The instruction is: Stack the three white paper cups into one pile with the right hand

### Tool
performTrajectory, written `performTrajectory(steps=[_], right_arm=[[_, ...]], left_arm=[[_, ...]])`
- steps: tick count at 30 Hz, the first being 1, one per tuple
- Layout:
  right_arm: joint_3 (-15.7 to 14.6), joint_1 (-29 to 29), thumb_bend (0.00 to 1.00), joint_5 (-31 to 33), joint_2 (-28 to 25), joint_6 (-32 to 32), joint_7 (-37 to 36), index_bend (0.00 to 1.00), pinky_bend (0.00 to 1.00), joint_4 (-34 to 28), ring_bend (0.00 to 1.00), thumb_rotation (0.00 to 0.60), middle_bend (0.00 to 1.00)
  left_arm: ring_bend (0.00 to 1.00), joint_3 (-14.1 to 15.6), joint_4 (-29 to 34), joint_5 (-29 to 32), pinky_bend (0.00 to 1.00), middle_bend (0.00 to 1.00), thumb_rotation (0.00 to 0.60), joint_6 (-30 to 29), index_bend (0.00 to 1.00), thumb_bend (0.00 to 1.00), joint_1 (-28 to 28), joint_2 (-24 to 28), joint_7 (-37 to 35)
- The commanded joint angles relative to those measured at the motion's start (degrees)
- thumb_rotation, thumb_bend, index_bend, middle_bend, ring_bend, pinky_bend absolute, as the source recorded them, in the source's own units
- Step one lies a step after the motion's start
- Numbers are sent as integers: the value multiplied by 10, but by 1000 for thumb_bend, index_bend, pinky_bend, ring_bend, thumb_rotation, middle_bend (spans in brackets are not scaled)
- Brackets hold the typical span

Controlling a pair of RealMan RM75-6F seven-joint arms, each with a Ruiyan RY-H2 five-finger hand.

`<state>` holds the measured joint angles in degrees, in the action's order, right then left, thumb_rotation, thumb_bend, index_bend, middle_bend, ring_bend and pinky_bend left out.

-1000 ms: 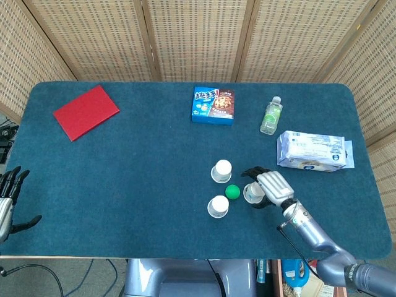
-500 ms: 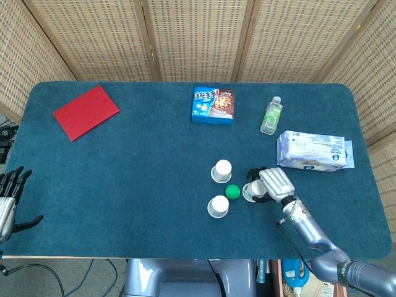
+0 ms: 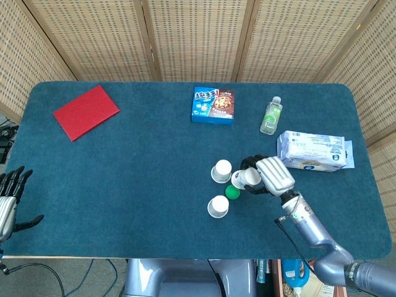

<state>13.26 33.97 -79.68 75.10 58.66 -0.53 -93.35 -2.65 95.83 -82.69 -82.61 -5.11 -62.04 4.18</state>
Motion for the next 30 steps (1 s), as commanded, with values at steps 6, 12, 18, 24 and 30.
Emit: performTrajectory(steps=[6, 12, 18, 24, 30], right_arm=[[51, 46, 387, 83, -14, -29, 55, 456, 559, -52, 426, 600, 557], [63, 85, 388, 160, 28, -55, 94, 456, 559, -22, 425, 600, 560], [58, 108, 388, 192, 61, -55, 130, 456, 559, 5, 425, 600, 548], [51, 122, 387, 209, 79, -55, 153, 456, 559, 31, 425, 600, 548], [47, 127, 388, 213, 76, -53, 162, 456, 559, 30, 425, 600, 545]], left_arm=[[0, -1, 0, 4, 0, 0, 600, 3, 0, 147, -1, 2, -6], [0, -2, -1, 9, 0, 0, 600, 9, 0, 147, -3, 6, -17], [0, -4, -3, 18, 0, 0, 600, 21, 0, 147, -7, 8, -23], [0, -5, -2, 25, 0, 0, 600, 30, 0, 147, -12, 9, -21], [0, -6, -2, 29, 0, 0, 600, 33, 0, 147, -13, 9, -22]])
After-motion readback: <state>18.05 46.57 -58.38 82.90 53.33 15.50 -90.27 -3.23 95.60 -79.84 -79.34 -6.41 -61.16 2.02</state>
